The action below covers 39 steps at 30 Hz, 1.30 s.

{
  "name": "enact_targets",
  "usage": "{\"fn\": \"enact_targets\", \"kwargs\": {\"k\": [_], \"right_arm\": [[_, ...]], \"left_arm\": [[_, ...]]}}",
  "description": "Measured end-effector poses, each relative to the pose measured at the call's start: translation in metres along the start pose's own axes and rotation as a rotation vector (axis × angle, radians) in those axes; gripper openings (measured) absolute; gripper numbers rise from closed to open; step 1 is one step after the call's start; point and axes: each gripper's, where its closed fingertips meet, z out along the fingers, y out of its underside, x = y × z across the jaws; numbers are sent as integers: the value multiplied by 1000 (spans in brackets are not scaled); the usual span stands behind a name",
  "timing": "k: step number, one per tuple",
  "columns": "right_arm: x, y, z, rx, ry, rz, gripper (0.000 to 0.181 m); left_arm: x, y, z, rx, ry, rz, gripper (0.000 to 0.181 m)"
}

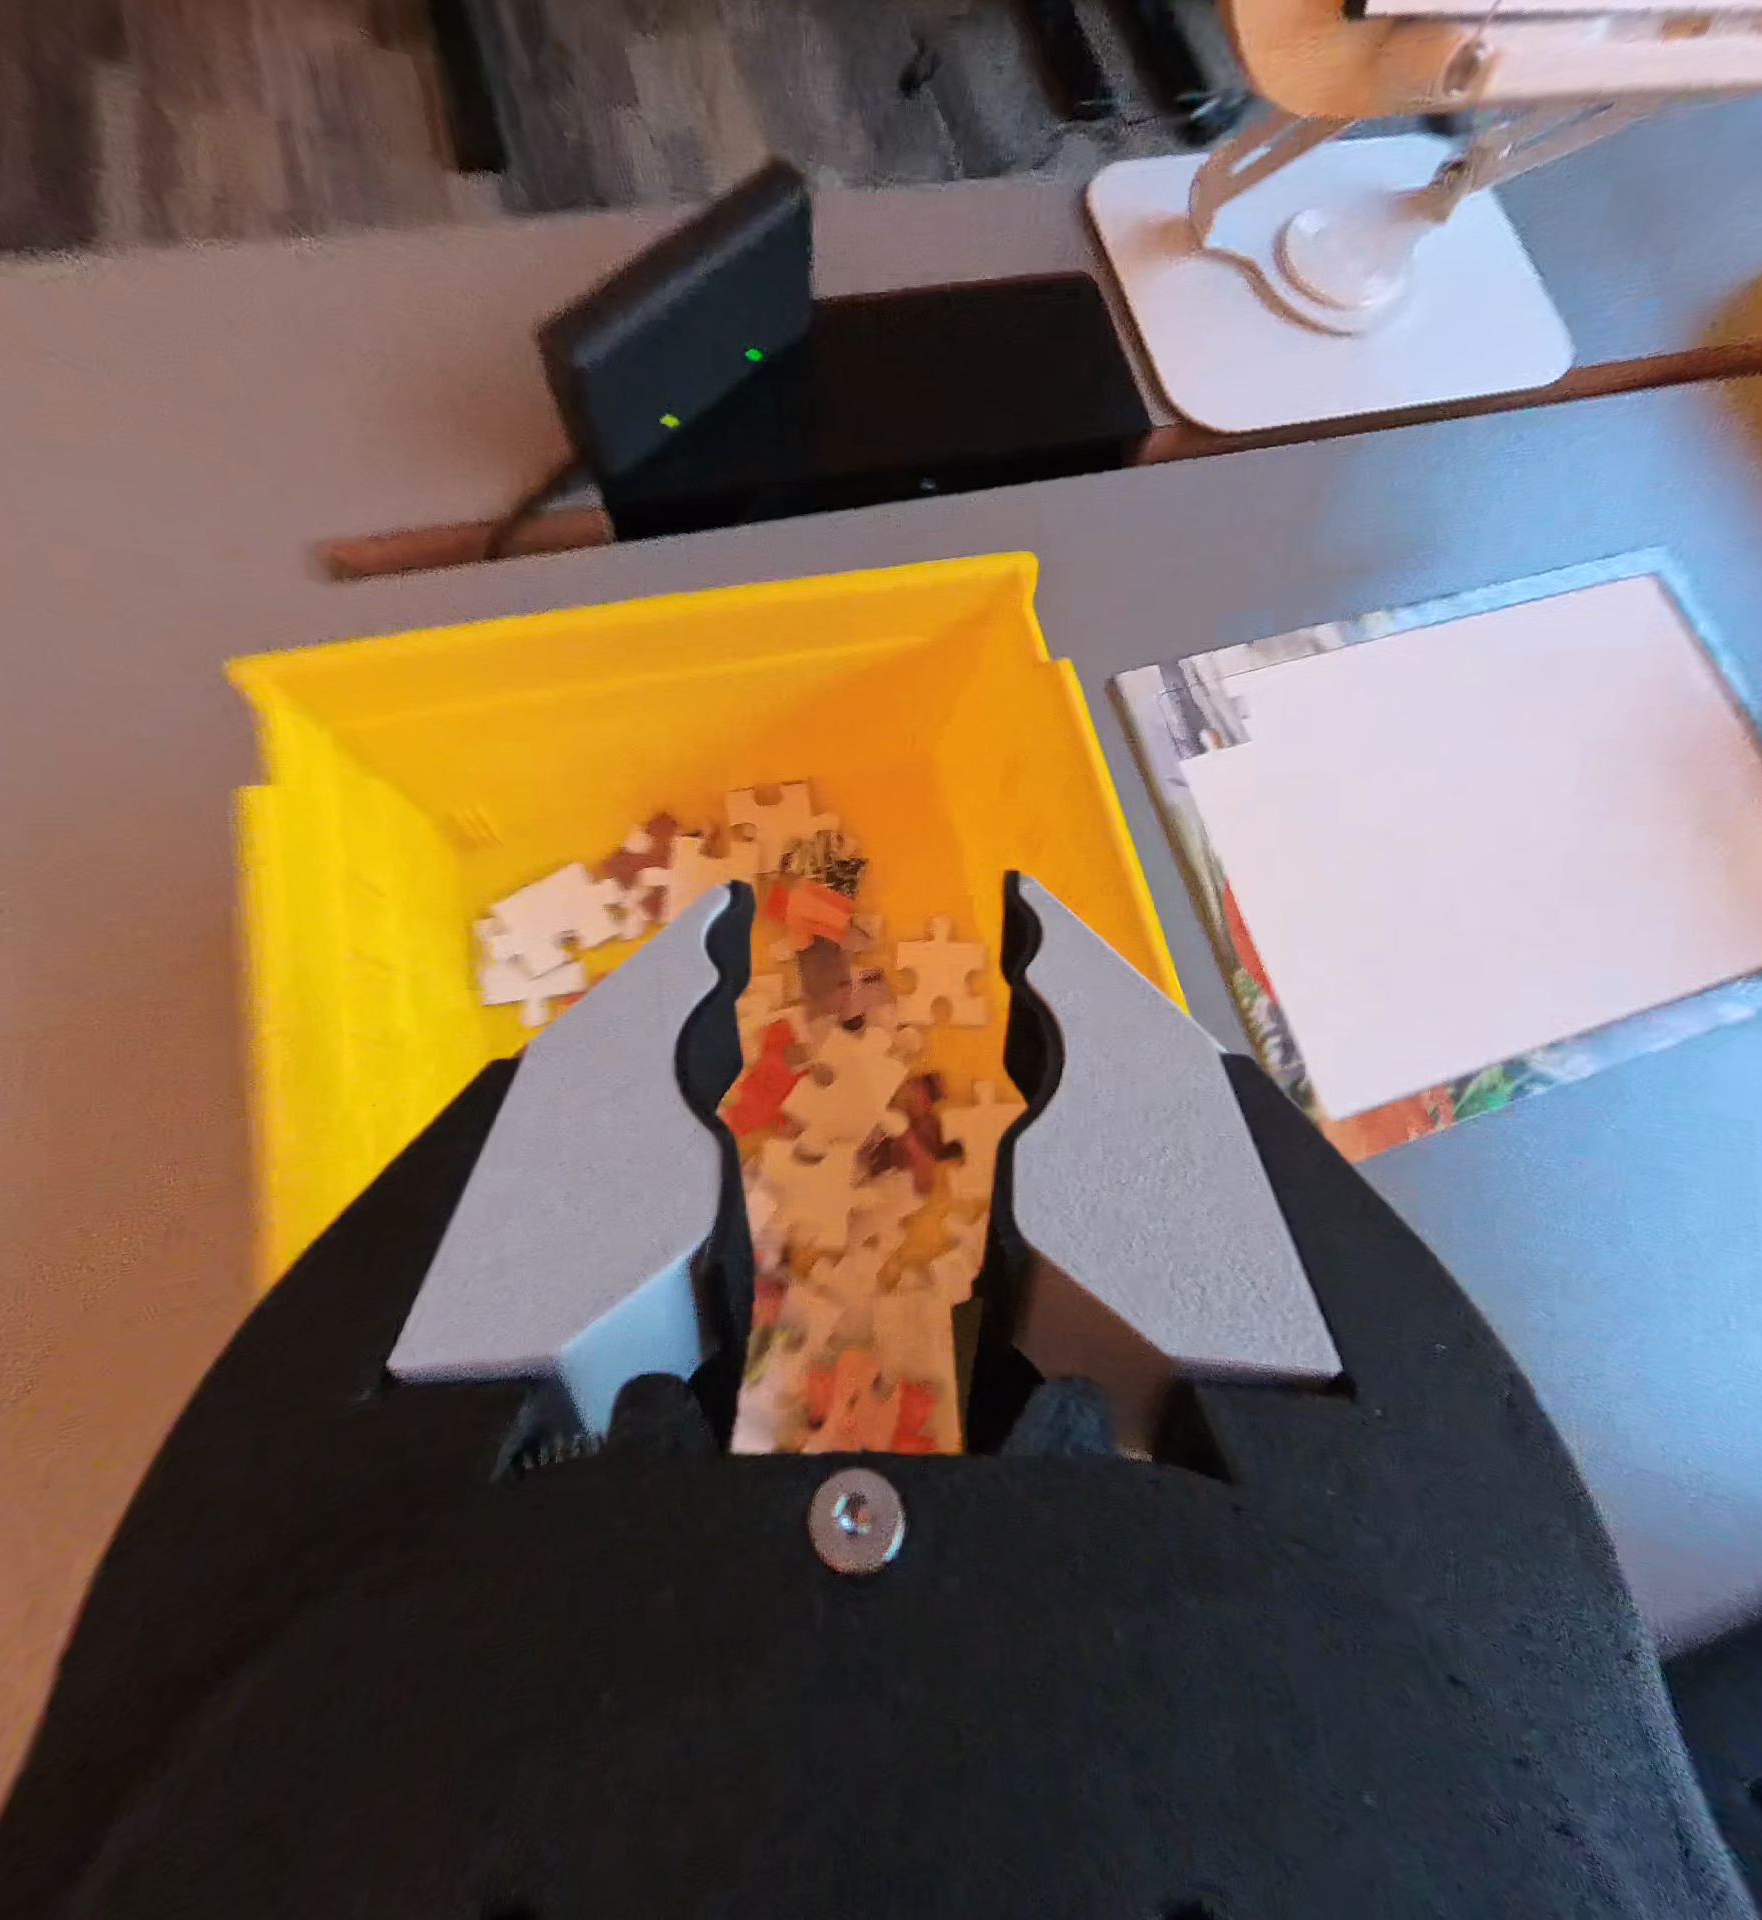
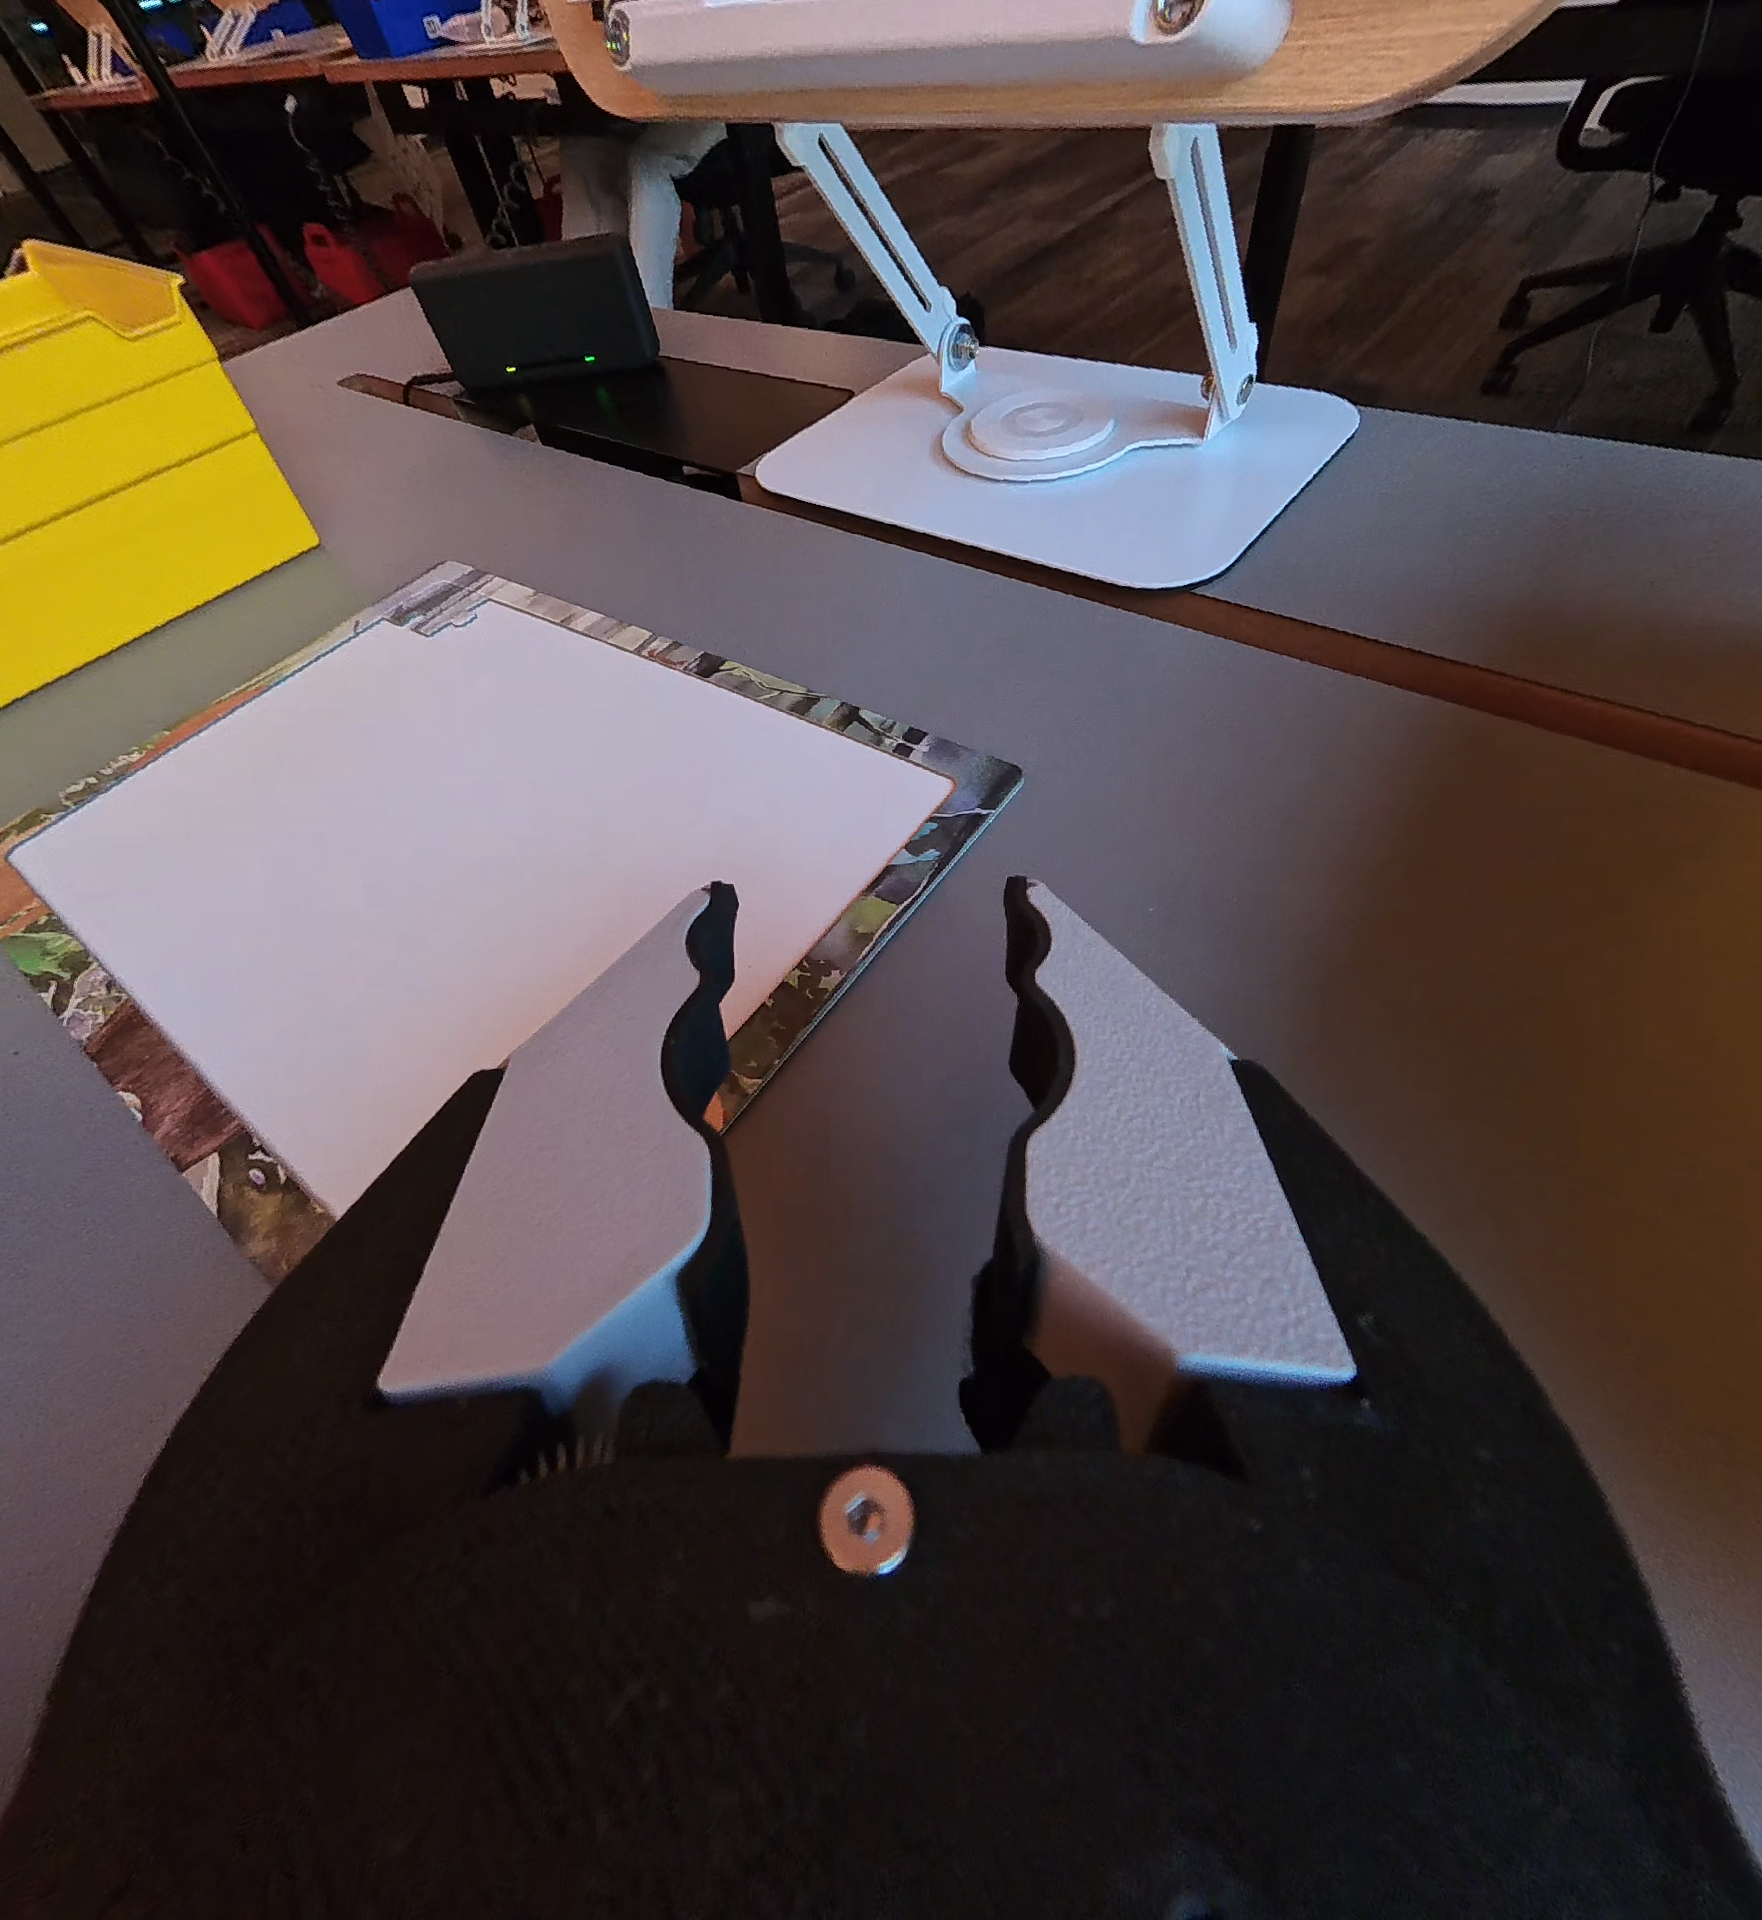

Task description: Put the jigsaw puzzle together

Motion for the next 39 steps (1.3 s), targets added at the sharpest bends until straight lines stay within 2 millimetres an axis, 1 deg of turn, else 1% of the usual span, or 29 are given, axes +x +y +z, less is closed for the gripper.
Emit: {"fn": "enact_targets", "kwargs": {"k": [1, 3, 5, 7, 9, 12, 14, 15, 16, 20, 21, 25, 27, 28, 30, 33, 34, 35, 37, 39], "right_arm": [[0, 0, 0, 2, 1, 1, 52], [0, 0, 0, -4, -8, 9, 52], [0, 2, 2, -19, -22, 22, 52], [-1, 2, 3, -22, -33, 30, 52], [0, 1, 2, -12, -43, 45, 52], [0, -1, 0, 3, -57, 68, 52], [1, -2, 0, 11, -62, 80, 52], [1, -2, -1, 13, -64, 84, 52], [1, -2, -1, 13, -67, 87, 52], [1, -2, 0, 11, -69, 85, 51], [0, -2, 0, 9, -69, 83, 51], [0, -2, 0, 6, -71, 81, 51], [1, -2, 0, 7, -72, 82, 51], [1, -2, 0, 7, -72, 83, 51], [1, -2, 0, 7, -73, 82, 51], [1, -1, 1, 4, -74, 82, 51], [1, -1, 1, 4, -75, 83, 51], [1, -1, 1, 5, -75, 83, 51], [1, -2, 1, 7, -76, 85, 51], [1, -2, 0, 10, -78, 88, 51]], "left_arm": [[2, 7, 16, -14, 41, -28, 50], [-3, 28, 42, -134, 49, -50, 59], [-9, 46, 60, -221, 21, -51, 62], [-12, 59, 76, -278, -3, -19, 65], [-20, 70, 87, -337, -56, 4, 63], [-28, 86, 98, -410, -115, 38, 65], [-31, 93, 103, -435, -129, 45, 63], [-31, 93, 105, -431, -129, 51, 60], [-29, 91, 106, -423, -121, 59, 54], [-27, 93, 106, -437, -116, 109, 50], [-25, 93, 105, -442, -104, 118, 39], [-24, 96, 101, -464, -88, 158, 38], [-26, 92, 95, -451, -81, 171, 38], [-28, 87, 91, -427, -79, 178, 38], [-29, 71, 78, -351, -74, 209, 38], [-25, 37, 53, -178, -87, 339, 38], [-22, 29, 45, -130, -93, 370, 29], [-20, 23, 36, -95, -92, 396, 0], [-14, 17, 25, -52, -78, 446, 0], [-10, 20, 20, -51, -71, 504, 0]]}}
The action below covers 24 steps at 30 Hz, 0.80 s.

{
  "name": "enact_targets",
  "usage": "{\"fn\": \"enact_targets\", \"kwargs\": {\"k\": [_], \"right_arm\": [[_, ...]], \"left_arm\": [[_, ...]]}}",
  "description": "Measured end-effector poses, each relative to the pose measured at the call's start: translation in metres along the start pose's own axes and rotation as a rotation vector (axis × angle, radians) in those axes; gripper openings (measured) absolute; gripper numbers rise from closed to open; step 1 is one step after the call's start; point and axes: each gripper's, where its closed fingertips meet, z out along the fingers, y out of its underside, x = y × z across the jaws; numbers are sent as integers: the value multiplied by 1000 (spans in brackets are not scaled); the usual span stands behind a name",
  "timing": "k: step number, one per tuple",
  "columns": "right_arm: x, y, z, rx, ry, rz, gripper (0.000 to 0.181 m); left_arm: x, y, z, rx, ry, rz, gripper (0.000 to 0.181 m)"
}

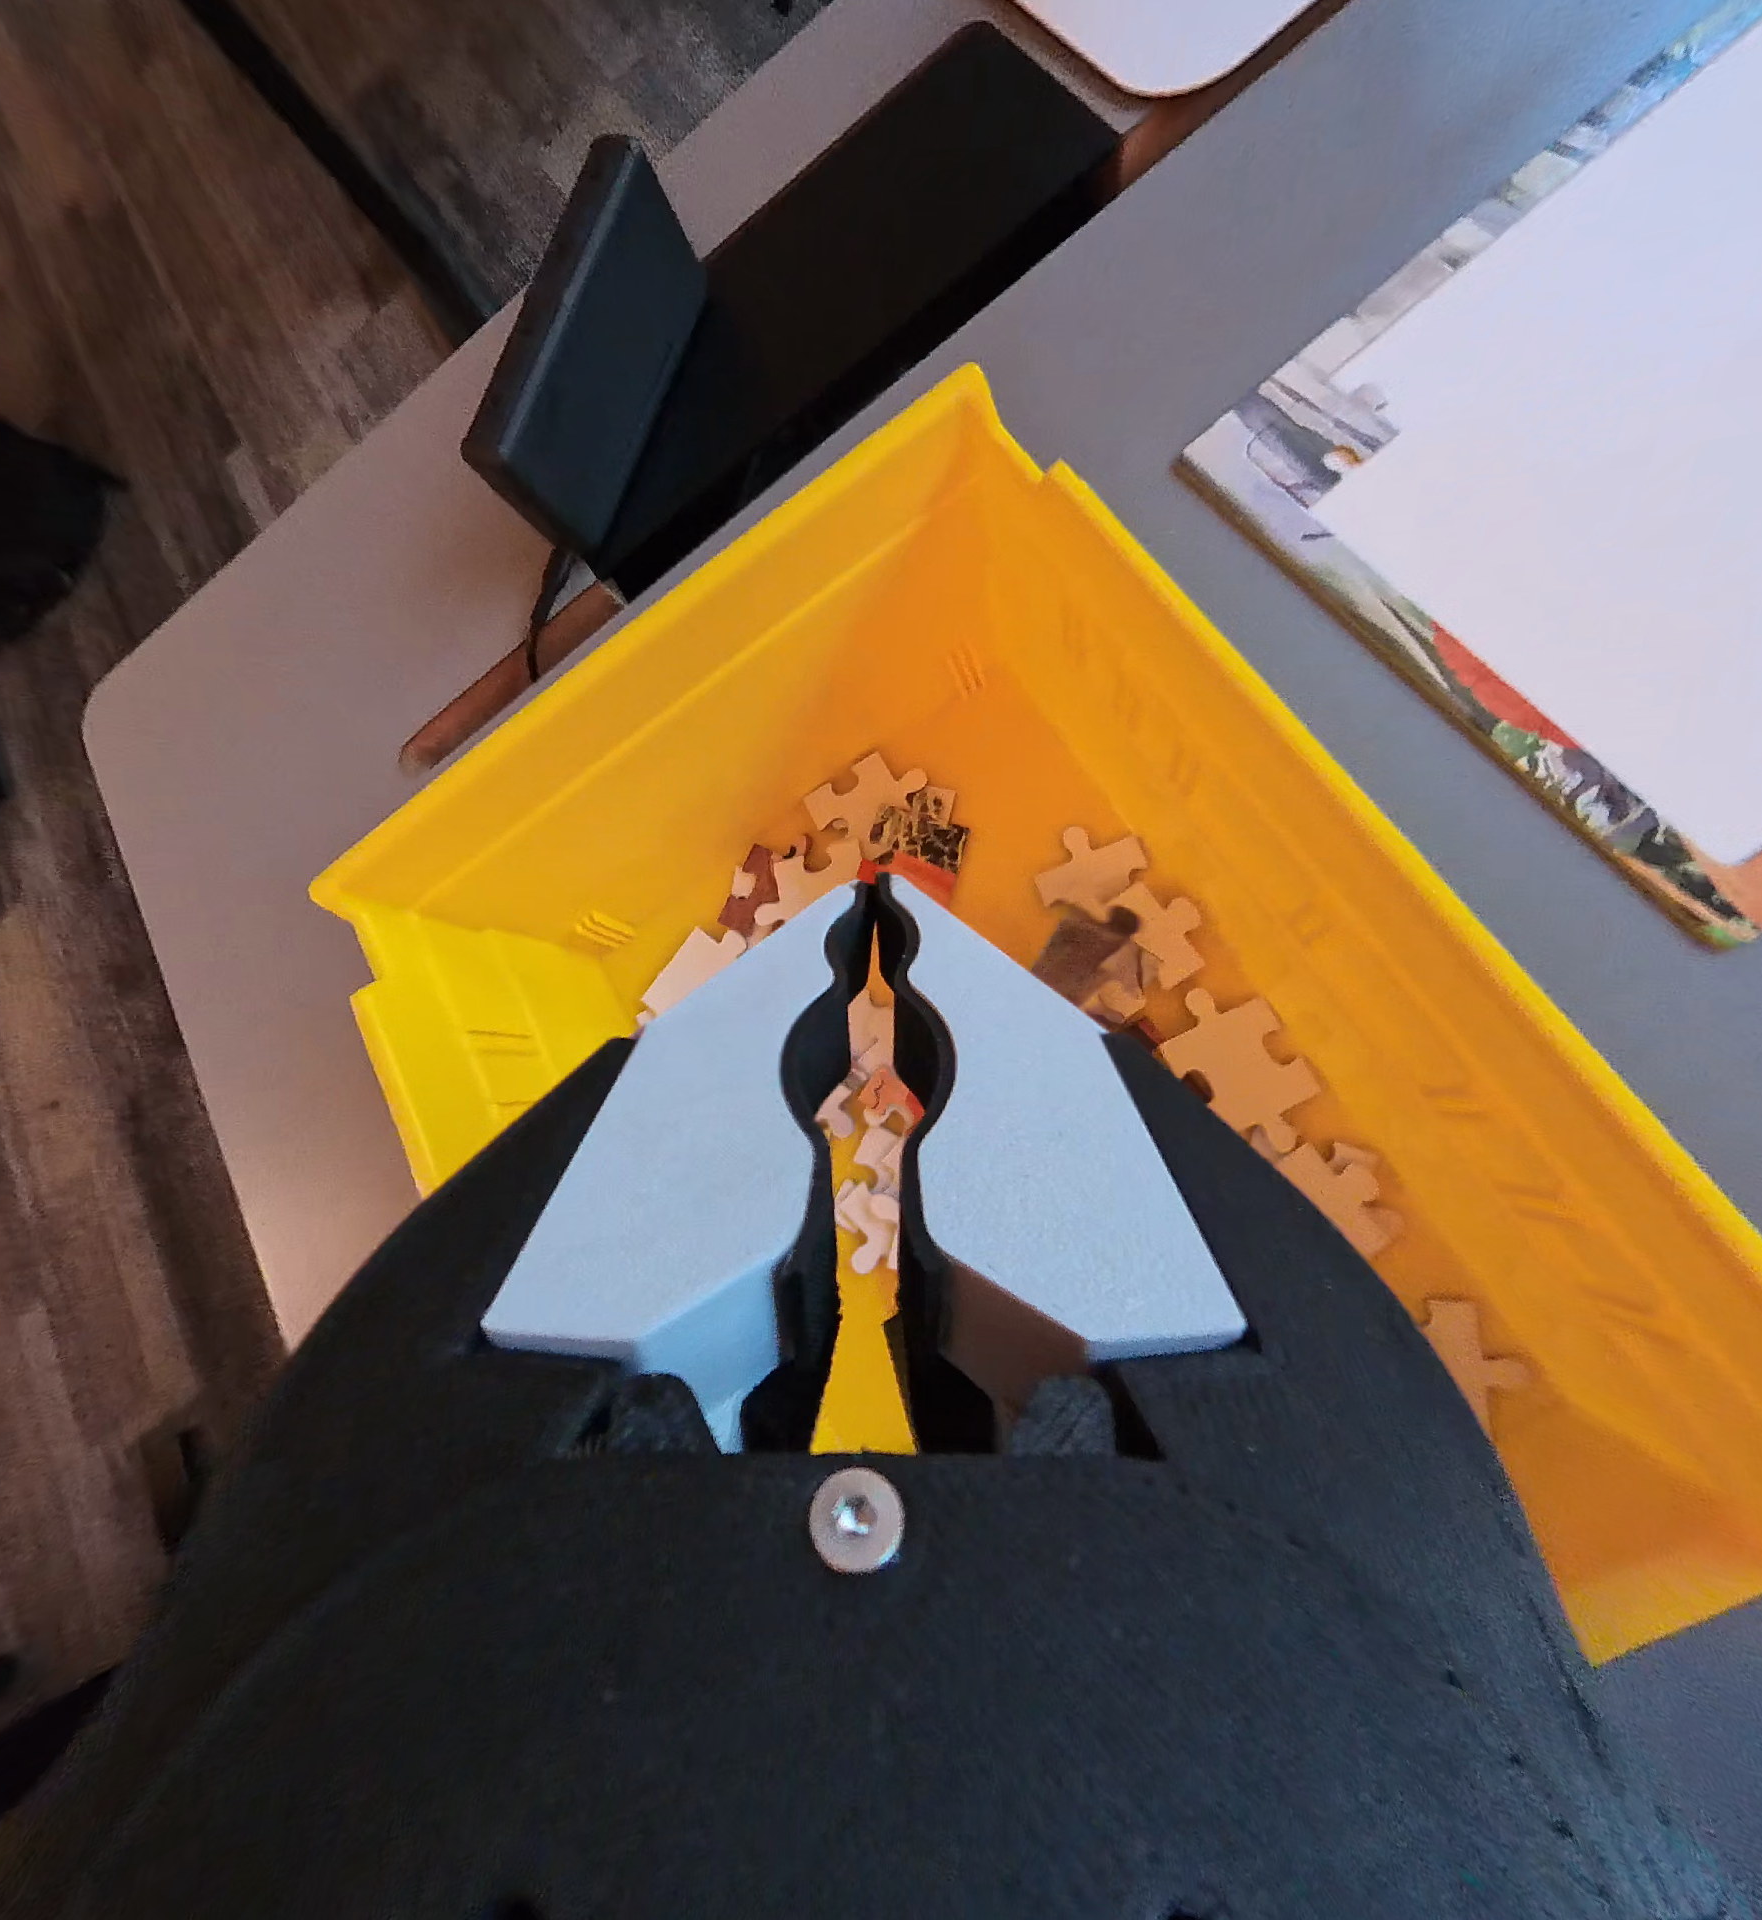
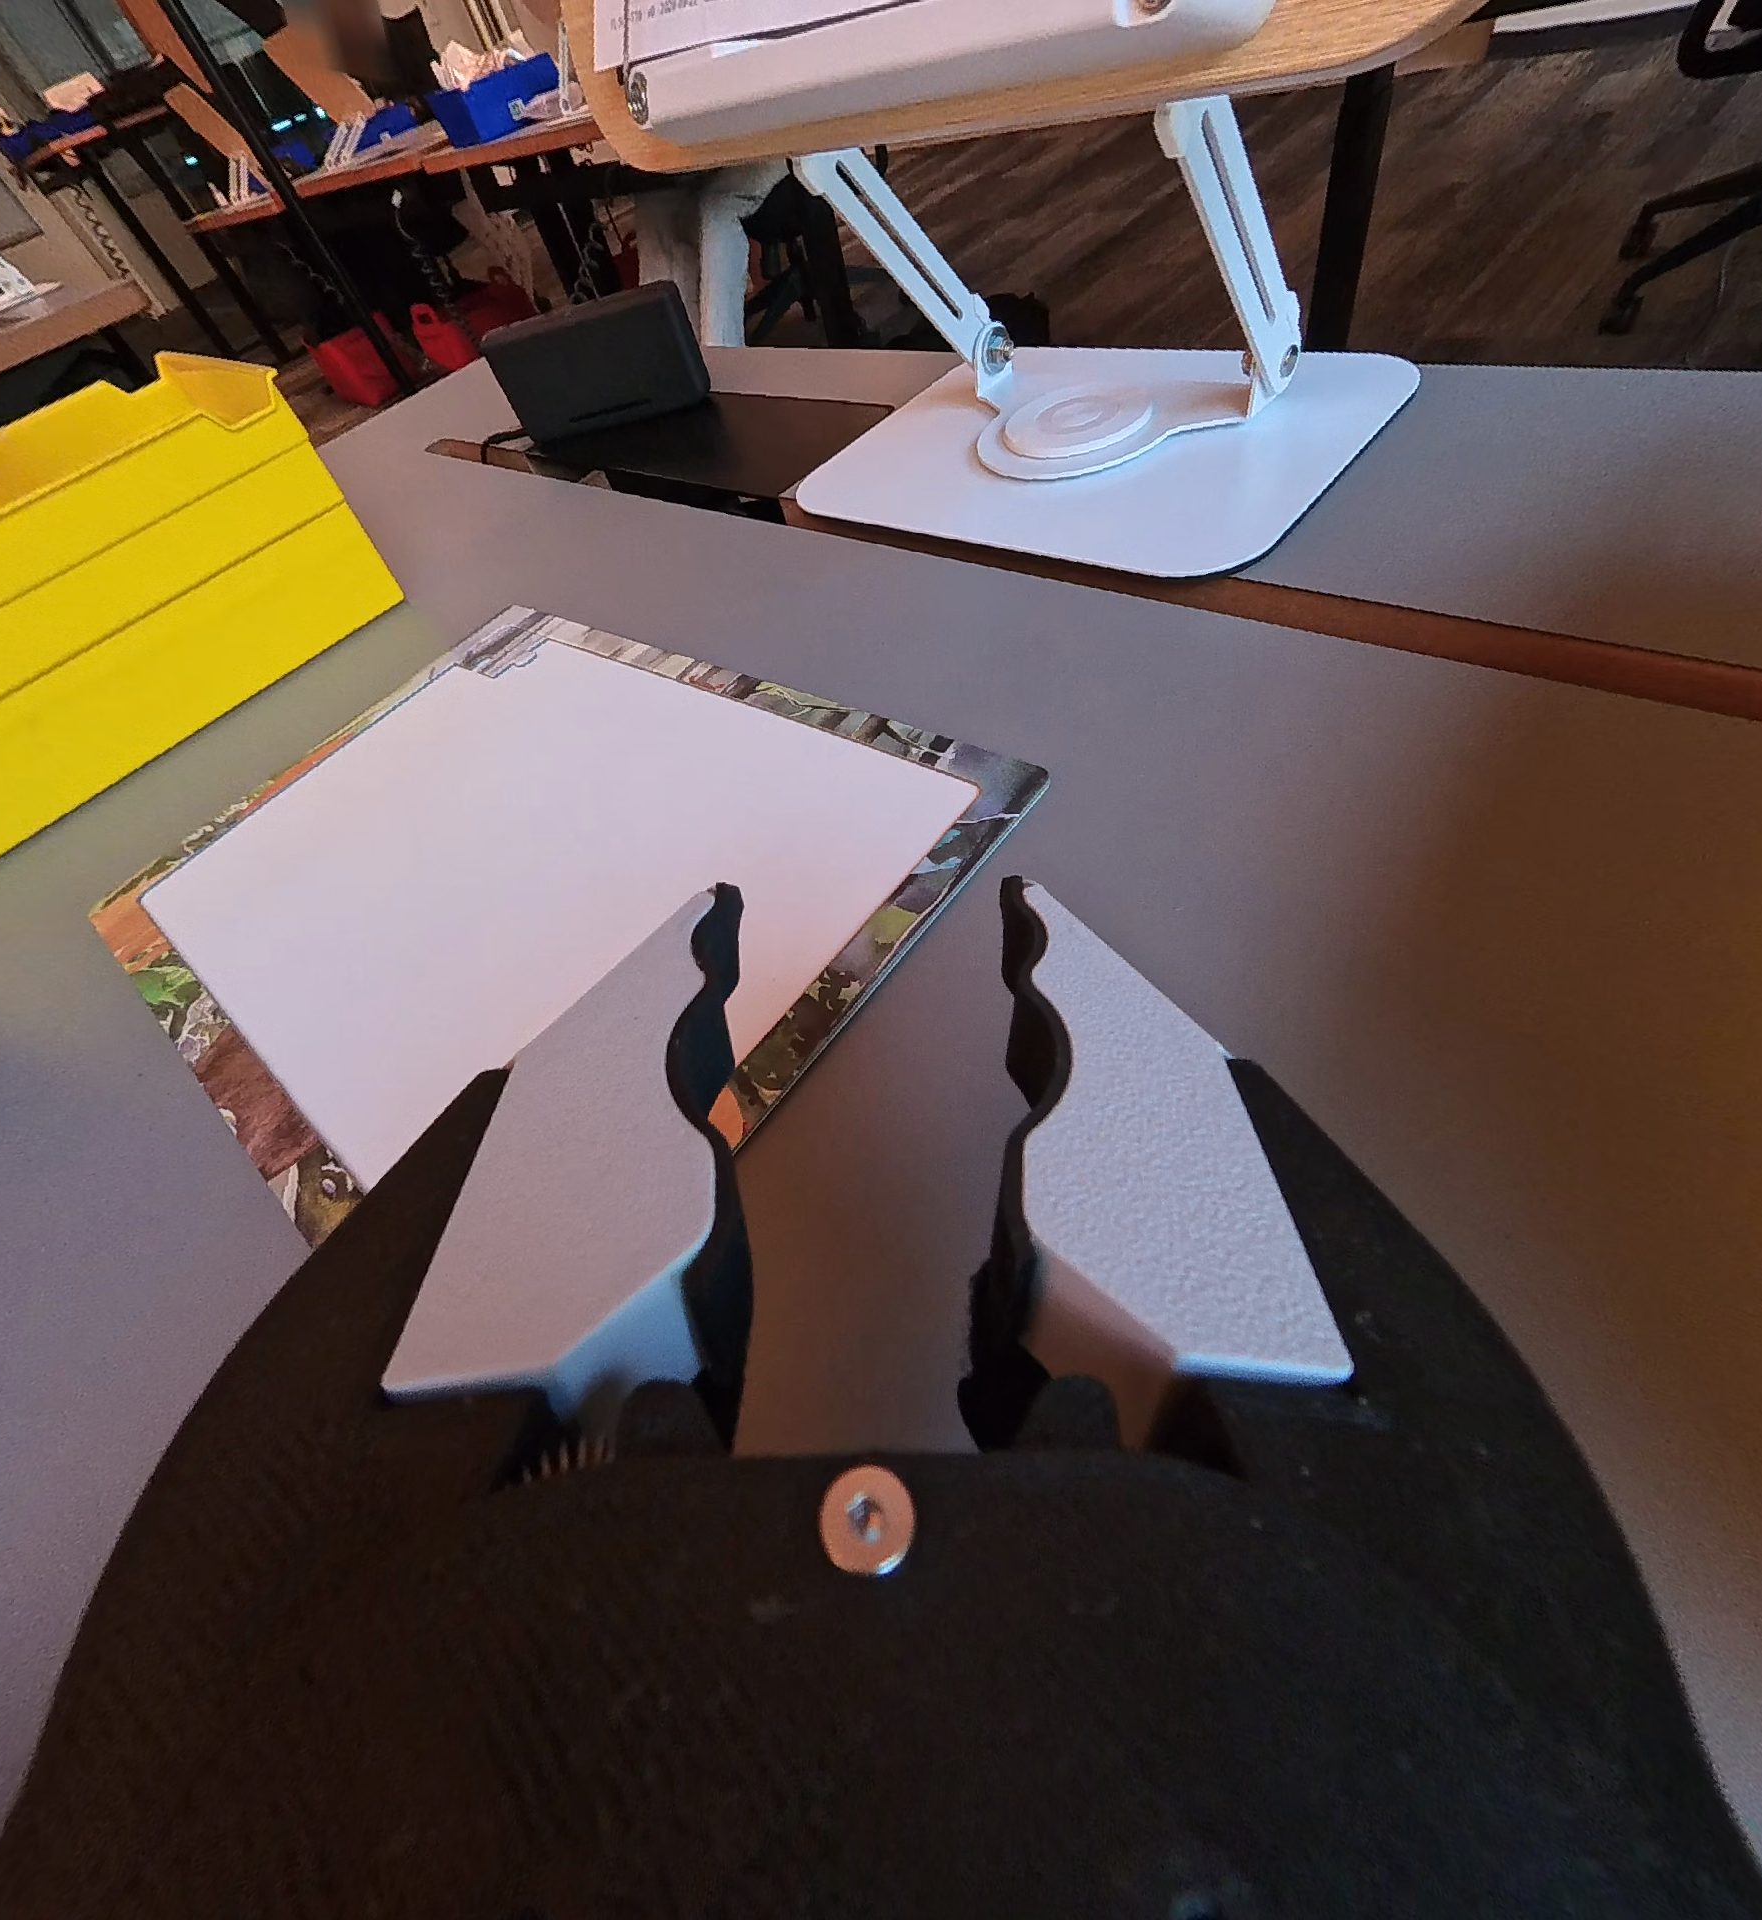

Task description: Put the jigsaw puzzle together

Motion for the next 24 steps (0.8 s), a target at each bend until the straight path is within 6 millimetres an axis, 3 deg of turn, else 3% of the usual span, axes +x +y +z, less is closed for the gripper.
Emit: {"fn": "enact_targets", "kwargs": {"k": [4, 11, 16, 19, 21, 24], "right_arm": [[0, 0, 0, 3, -5, 6, 51], [0, 0, 0, -3, -18, 22, 51], [0, 0, 0, 1, -13, 12, 51], [-1, 1, 0, -6, -8, 4, 51], [-1, 1, 1, -8, -5, 0, 51], [-1, 1, 1, -11, -6, -2, 51]], "left_arm": [[10, 17, 12, -82, 57, 6, 3], [41, 60, 52, -271, 198, 74, 41], [62, 74, 68, -290, 319, 83, 61], [63, 72, 68, -263, 337, 78, 57], [64, 71, 68, -247, 351, 80, 40], [62, 69, 66, -238, 349, 73, 34]]}}
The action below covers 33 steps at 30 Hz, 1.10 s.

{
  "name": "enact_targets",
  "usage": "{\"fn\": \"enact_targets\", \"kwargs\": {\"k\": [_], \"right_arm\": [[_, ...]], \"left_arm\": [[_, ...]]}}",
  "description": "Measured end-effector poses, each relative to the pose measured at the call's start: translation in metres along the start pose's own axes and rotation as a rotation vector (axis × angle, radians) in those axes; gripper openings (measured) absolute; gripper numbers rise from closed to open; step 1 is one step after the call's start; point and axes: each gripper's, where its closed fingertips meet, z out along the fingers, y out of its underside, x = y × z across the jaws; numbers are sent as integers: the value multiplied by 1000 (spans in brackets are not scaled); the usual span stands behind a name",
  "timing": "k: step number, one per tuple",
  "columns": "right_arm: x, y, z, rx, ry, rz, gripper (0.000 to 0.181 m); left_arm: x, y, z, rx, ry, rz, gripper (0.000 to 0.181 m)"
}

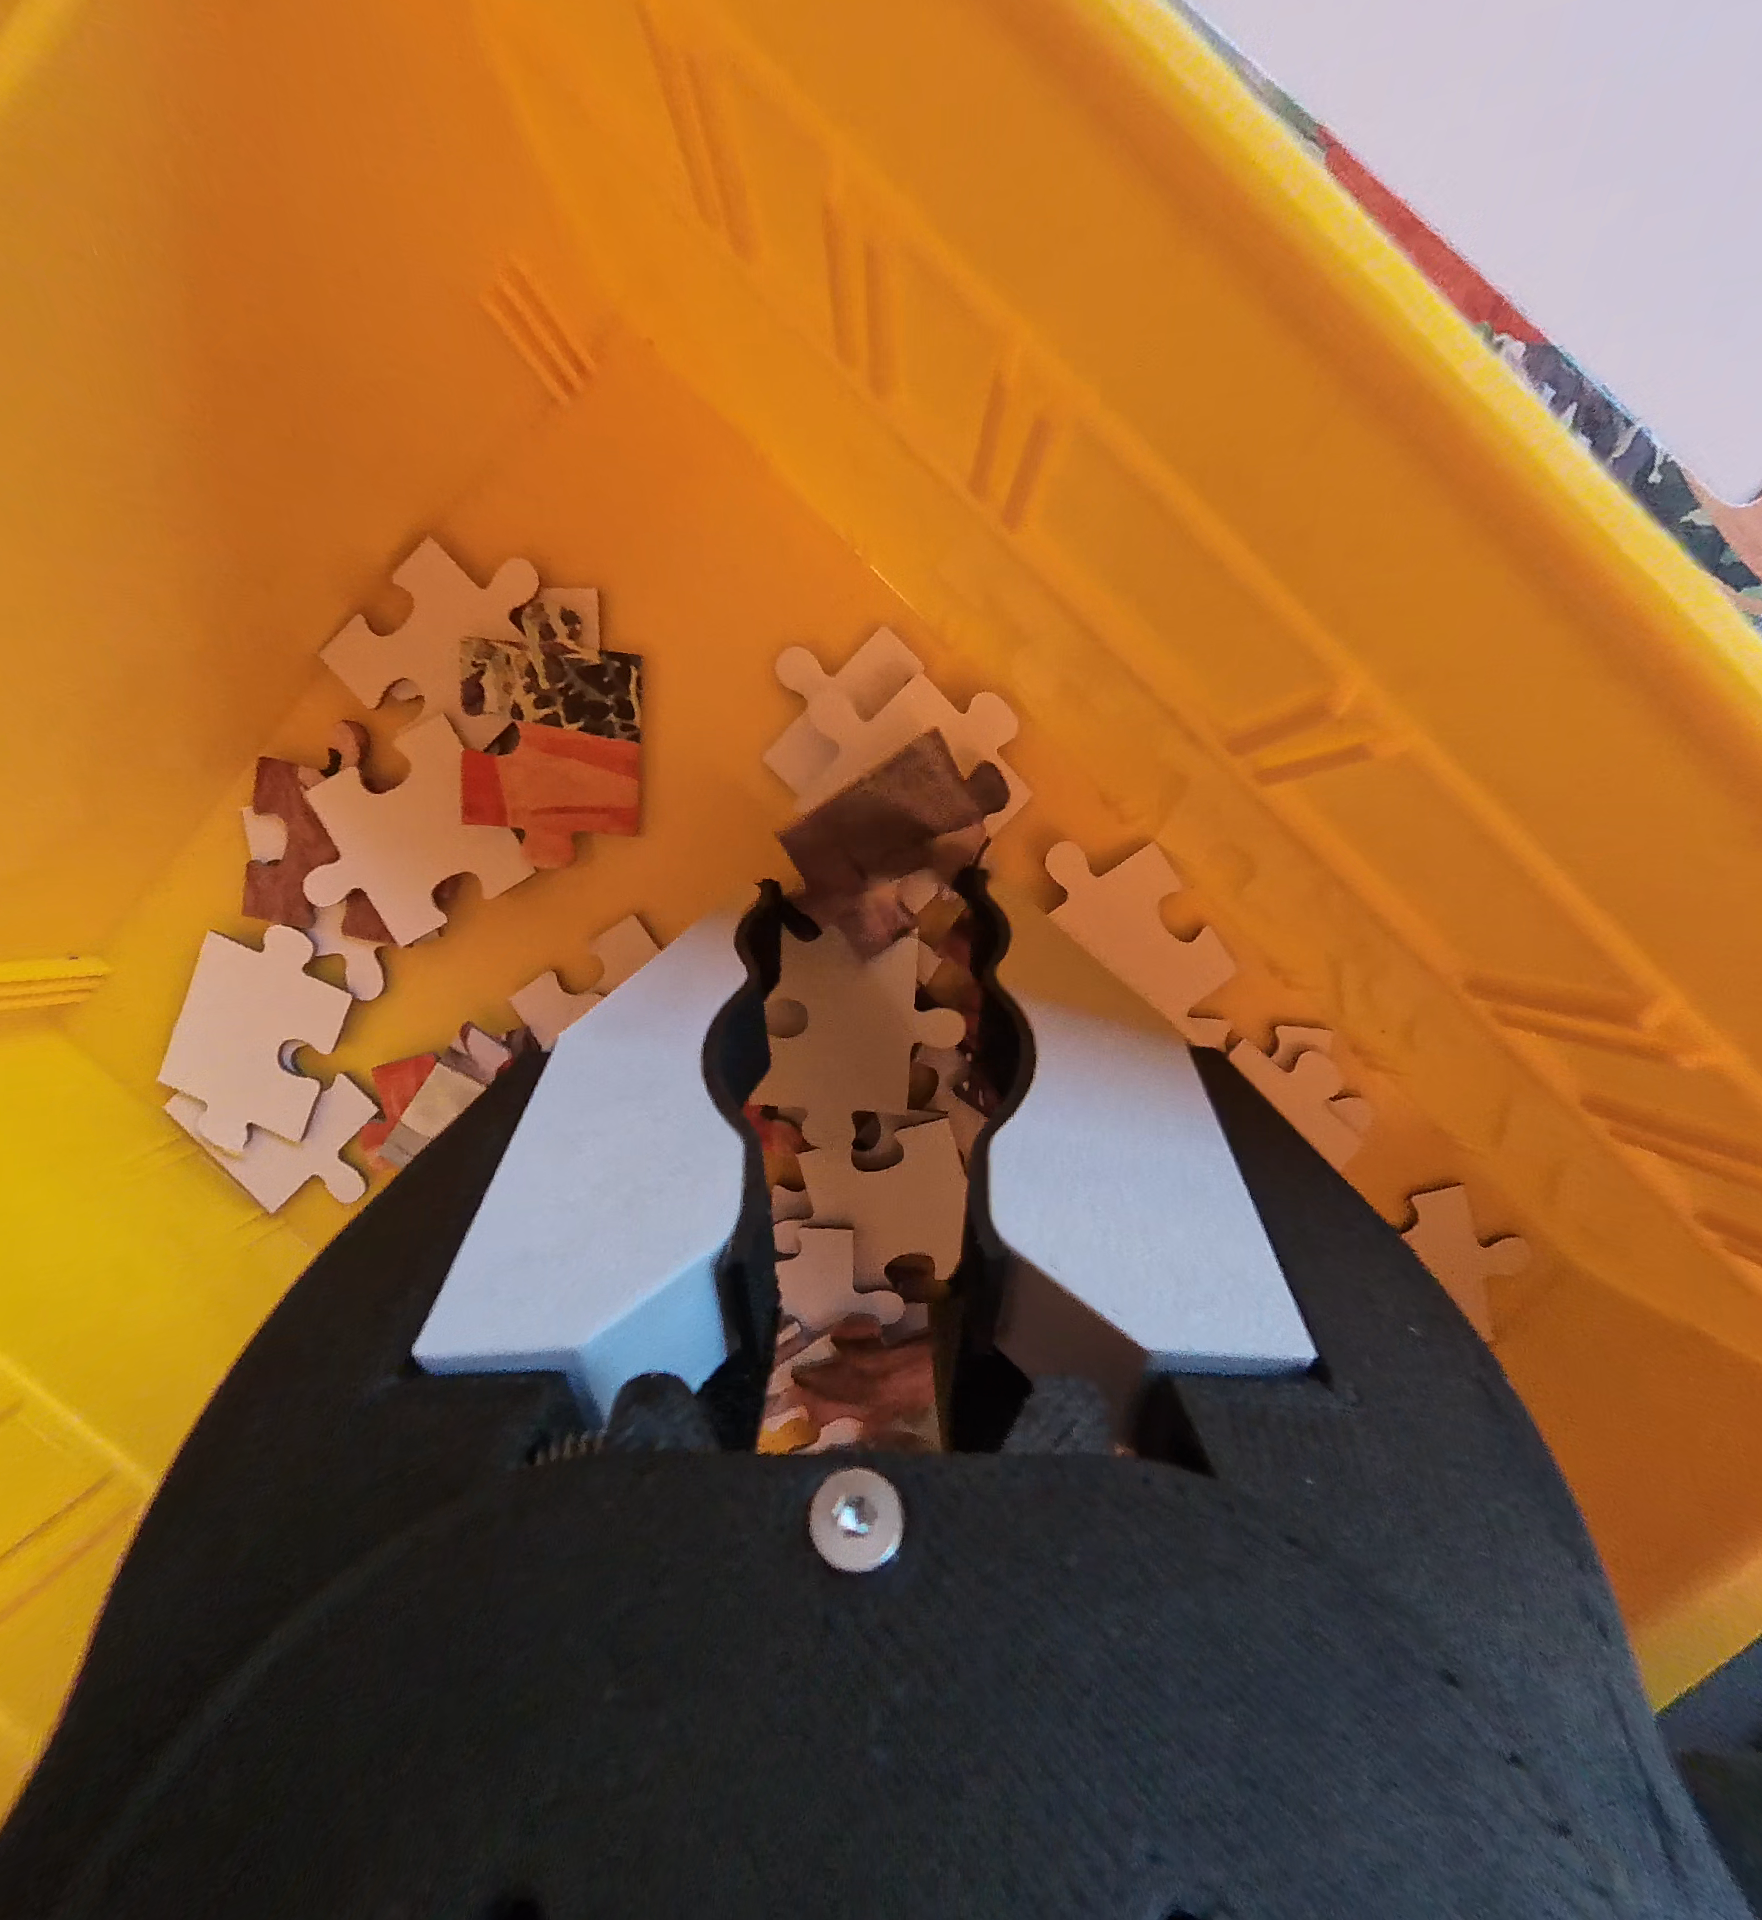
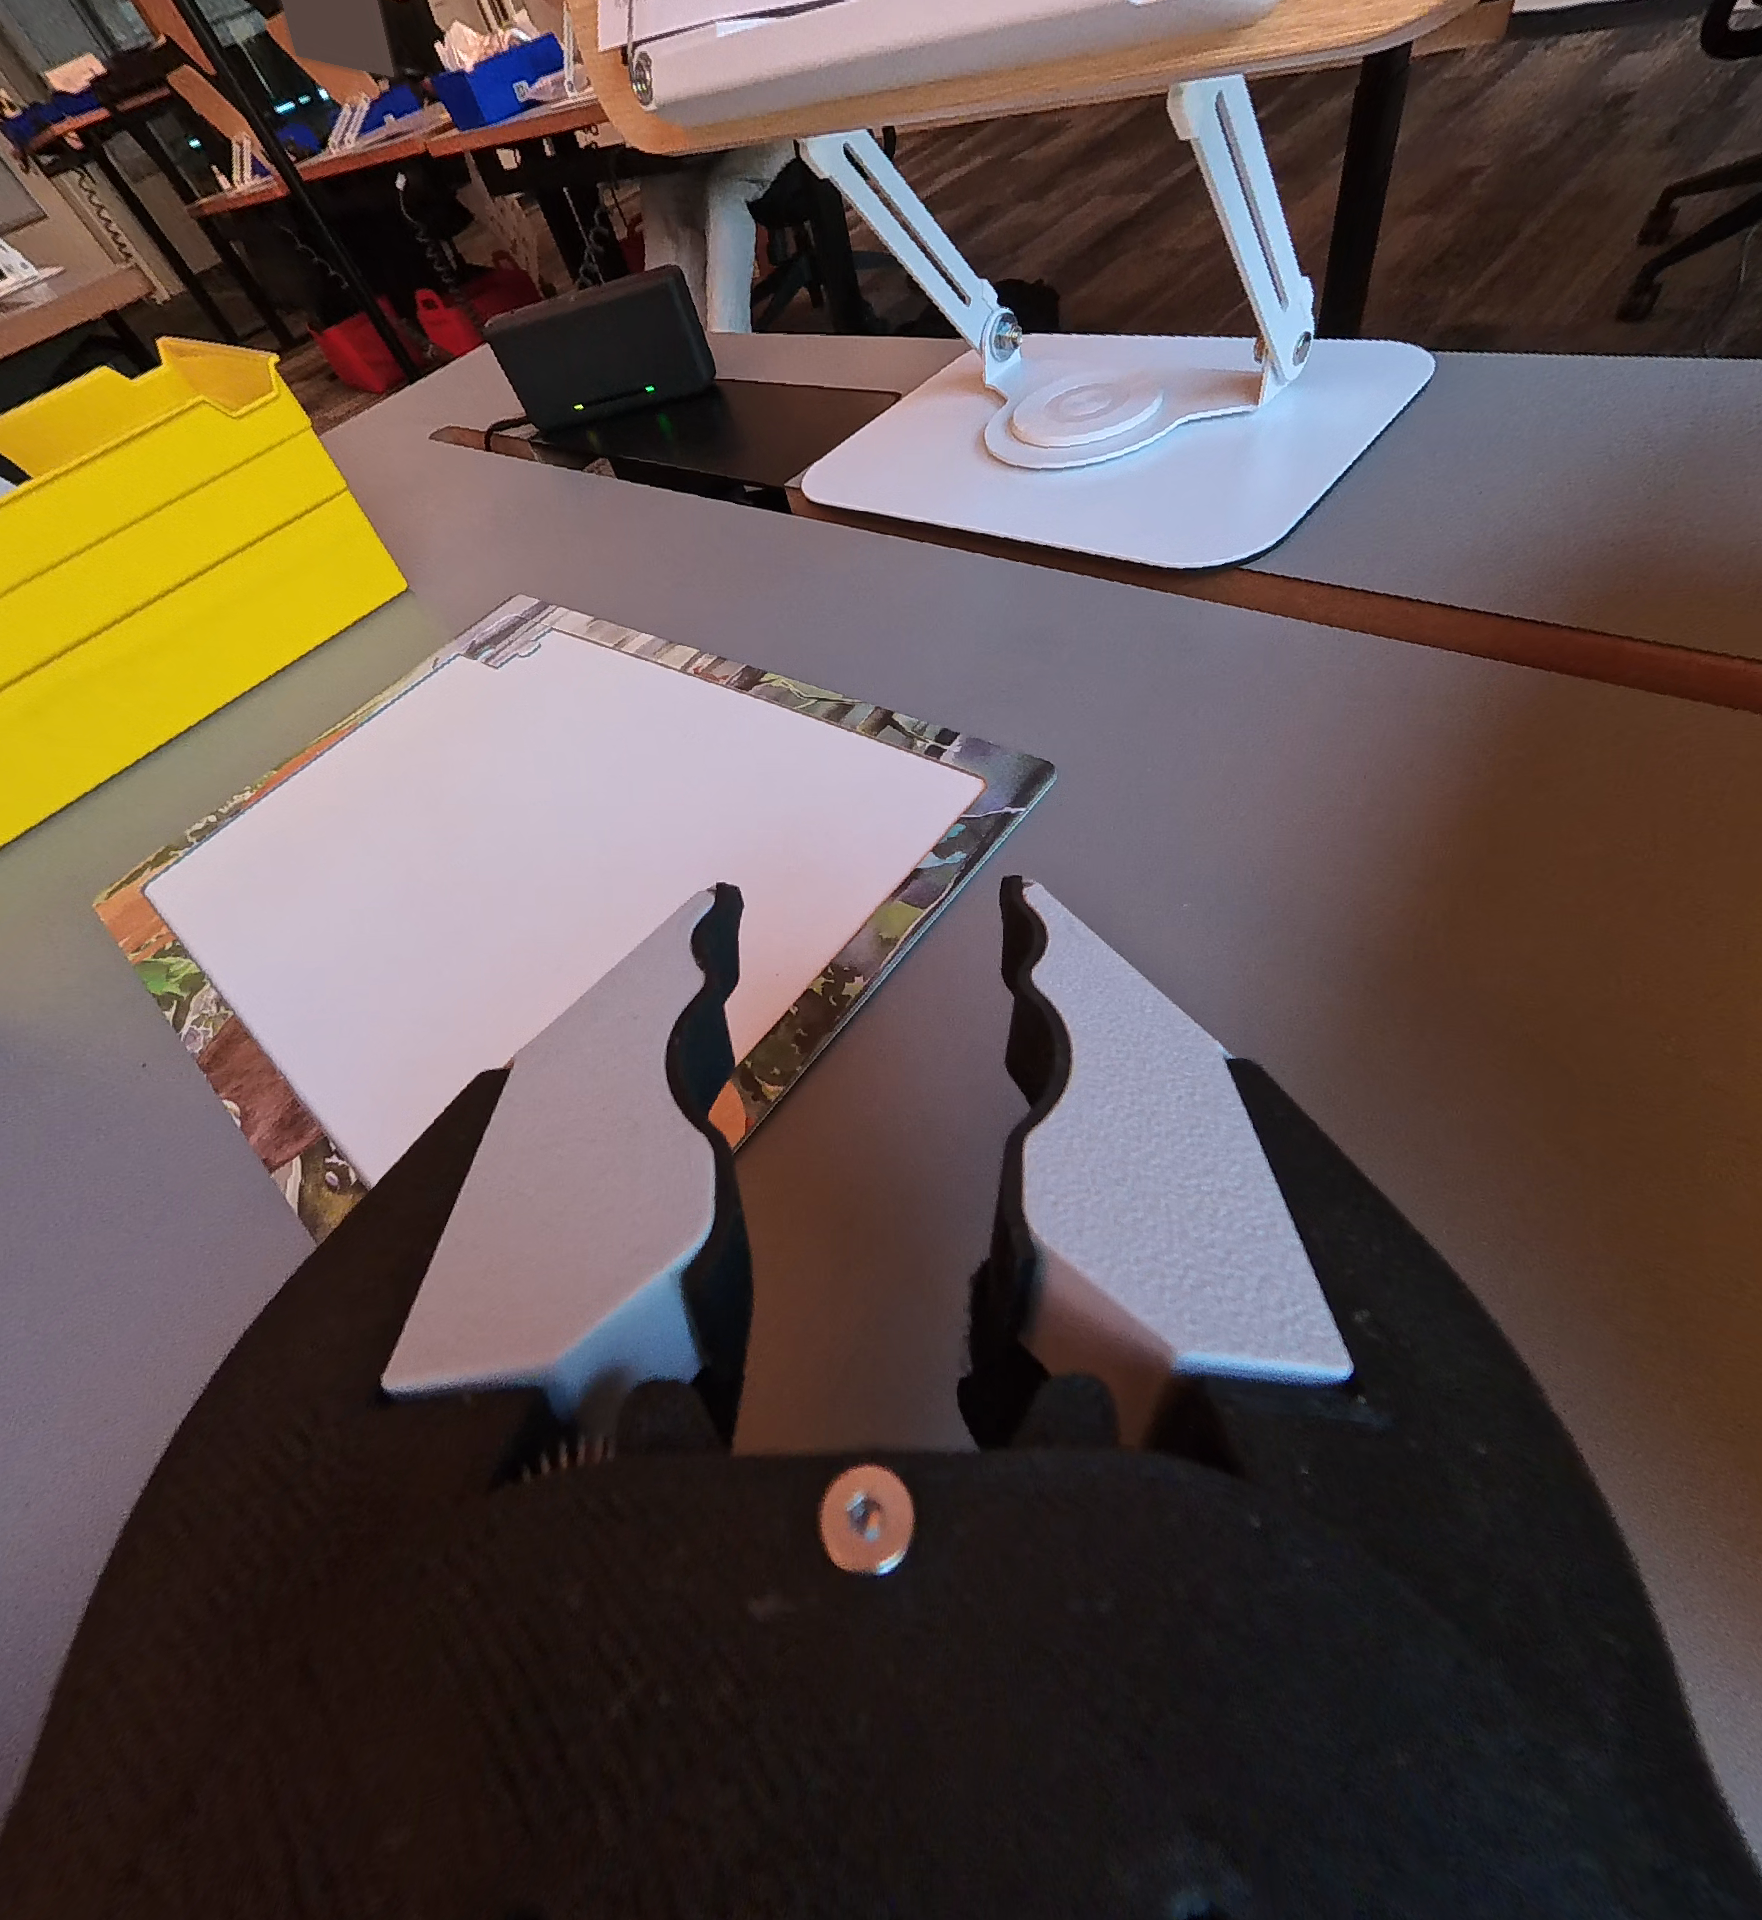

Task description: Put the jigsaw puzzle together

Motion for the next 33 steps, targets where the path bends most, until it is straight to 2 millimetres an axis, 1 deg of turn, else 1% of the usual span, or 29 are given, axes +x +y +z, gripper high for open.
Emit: {"fn": "enact_targets", "kwargs": {"k": [2, 8, 10, 12, 14, 16, 19, 20, 22, 24, 25, 26, 27, 28, 29, 30, 31, 32, 33], "right_arm": [[0, 0, 0, -1, -2, 0, 51], [-1, 1, 1, -5, -8, 4, 51], [-1, 1, 1, -10, -9, 2, 51], [-1, 2, 1, -14, -9, 1, 51], [-2, 2, 2, -16, -9, -2, 51], [-2, 2, 2, -18, -8, -5, 51], [-2, 3, 2, -23, -5, -9, 51], [-2, 3, 3, -24, -3, -13, 51], [-3, 2, 3, -20, 5, -33, 51], [-5, -5, 2, 17, 33, -96, 53], [-13, -17, 1, 55, 53, -164, 54], [-31, -37, -3, 98, 62, -270, 61], [-58, -61, -7, 144, 62, -398, 63], [-94, -86, -12, 201, 41, -526, 64], [-135, -104, -15, 251, -7, -649, 64], [-173, -113, -15, 277, -57, -766, 64], [-205, -114, -10, 274, -95, -878, 63], [-229, -111, -2, 247, -109, -983, 64], [-244, -106, 10, 201, -113, -1081, 63]], "left_arm": [[-3, -1, -4, 13, -18, 7, 20], [-4, 3, -6, 5, -10, -15, 20], [-8, 5, -14, -10, -36, -26, 20], [-12, -1, -27, 25, -69, -46, 20], [-17, -13, -47, 90, -108, -82, 19], [-18, -30, -68, 172, -132, -122, 20], [-7, -63, -99, 312, -125, -165, 20], [2, -76, -107, 355, -100, -174, 20], [28, -105, -116, 434, -14, -178, 20], [61, -130, -116, 471, 97, -165, 19], [76, -140, -113, 469, 141, -154, 19], [88, -146, -107, 453, 169, -142, 19], [98, -149, -100, 426, 186, -130, 19], [106, -150, -92, 396, 195, -120, 19], [110, -152, -86, 374, 198, -119, 19], [115, -154, -81, 362, 208, -123, 19], [120, -156, -76, 352, 229, -132, 19], [125, -158, -73, 343, 253, -141, 19], [130, -159, -70, 333, 275, -146, 19]]}}
